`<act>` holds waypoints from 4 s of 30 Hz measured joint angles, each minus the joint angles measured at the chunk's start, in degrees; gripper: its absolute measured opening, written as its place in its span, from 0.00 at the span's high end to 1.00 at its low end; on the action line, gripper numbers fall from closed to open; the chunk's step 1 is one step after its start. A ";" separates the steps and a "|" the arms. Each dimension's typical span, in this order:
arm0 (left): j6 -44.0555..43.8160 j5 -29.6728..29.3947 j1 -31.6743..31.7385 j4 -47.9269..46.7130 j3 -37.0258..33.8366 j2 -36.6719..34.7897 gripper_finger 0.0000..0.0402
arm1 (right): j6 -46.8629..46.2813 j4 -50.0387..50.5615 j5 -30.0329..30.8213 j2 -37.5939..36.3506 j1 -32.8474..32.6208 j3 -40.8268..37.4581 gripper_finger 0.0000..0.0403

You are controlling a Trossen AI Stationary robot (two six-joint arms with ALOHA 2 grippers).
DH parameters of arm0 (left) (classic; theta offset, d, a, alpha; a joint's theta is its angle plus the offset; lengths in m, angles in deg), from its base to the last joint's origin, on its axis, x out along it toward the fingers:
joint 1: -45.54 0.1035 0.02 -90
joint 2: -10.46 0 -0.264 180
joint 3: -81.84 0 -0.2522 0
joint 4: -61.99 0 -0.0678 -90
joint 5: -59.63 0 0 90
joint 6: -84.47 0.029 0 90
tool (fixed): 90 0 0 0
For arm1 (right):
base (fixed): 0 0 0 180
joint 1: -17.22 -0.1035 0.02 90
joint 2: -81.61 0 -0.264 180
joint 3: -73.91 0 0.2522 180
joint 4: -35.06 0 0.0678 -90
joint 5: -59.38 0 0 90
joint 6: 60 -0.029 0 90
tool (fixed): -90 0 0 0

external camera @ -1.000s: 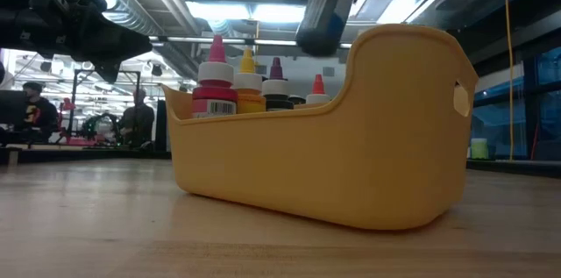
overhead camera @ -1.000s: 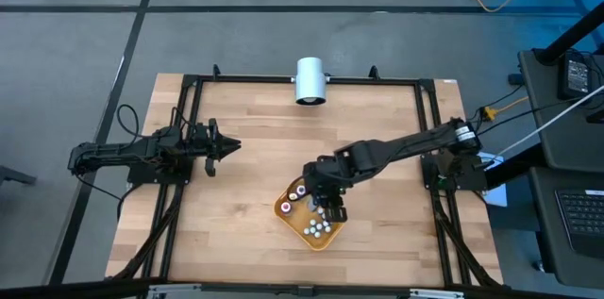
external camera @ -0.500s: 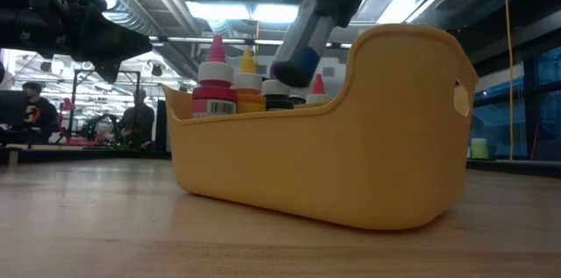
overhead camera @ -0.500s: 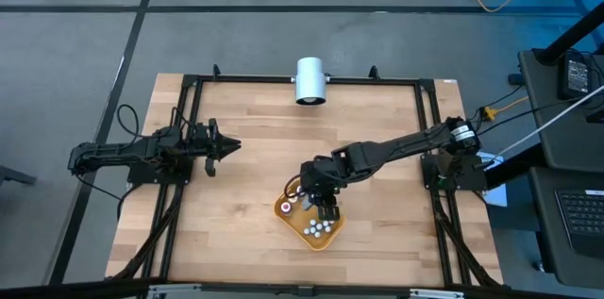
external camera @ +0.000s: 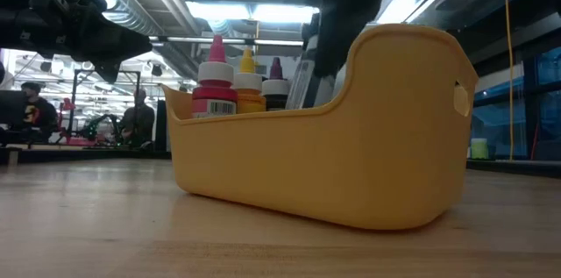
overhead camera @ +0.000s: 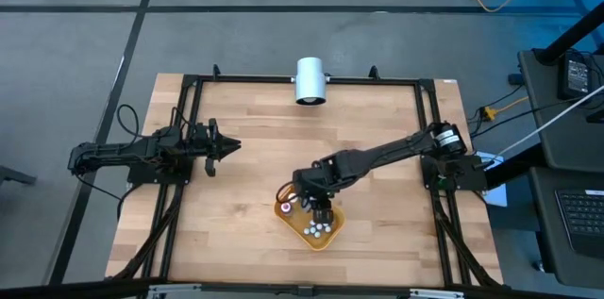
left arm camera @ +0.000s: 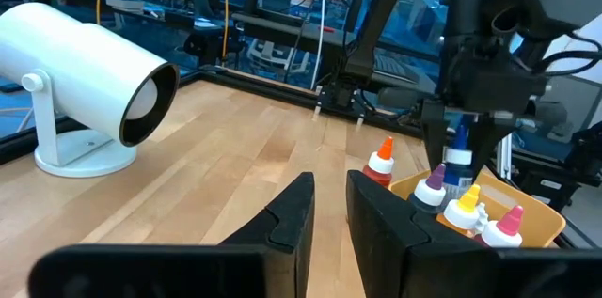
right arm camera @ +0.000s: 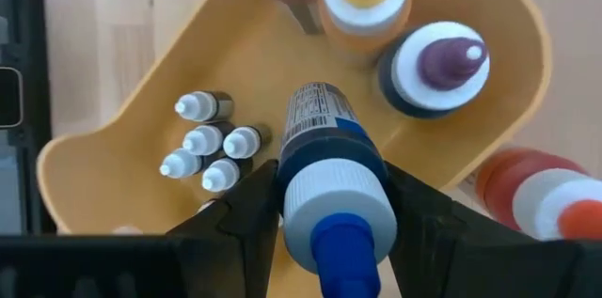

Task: Pick & Place food coloring
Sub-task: Put the large blue food coloring bottle into the yellow container, then put the large orange food coloring bottle into the yellow container

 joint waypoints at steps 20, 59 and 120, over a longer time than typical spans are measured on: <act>0.01 0.00 0.00 0.00 0.00 0.01 0.84 | -1.02 -0.28 1.75 1.83 0.42 0.07 0.60; 0.00 0.00 0.00 0.00 -0.02 0.00 0.84 | -2.96 8.77 3.36 3.69 0.62 9.16 0.47; 0.00 0.00 0.00 0.00 -0.02 0.00 0.84 | 48.40 1.10 -3.97 -11.17 14.25 -11.74 0.31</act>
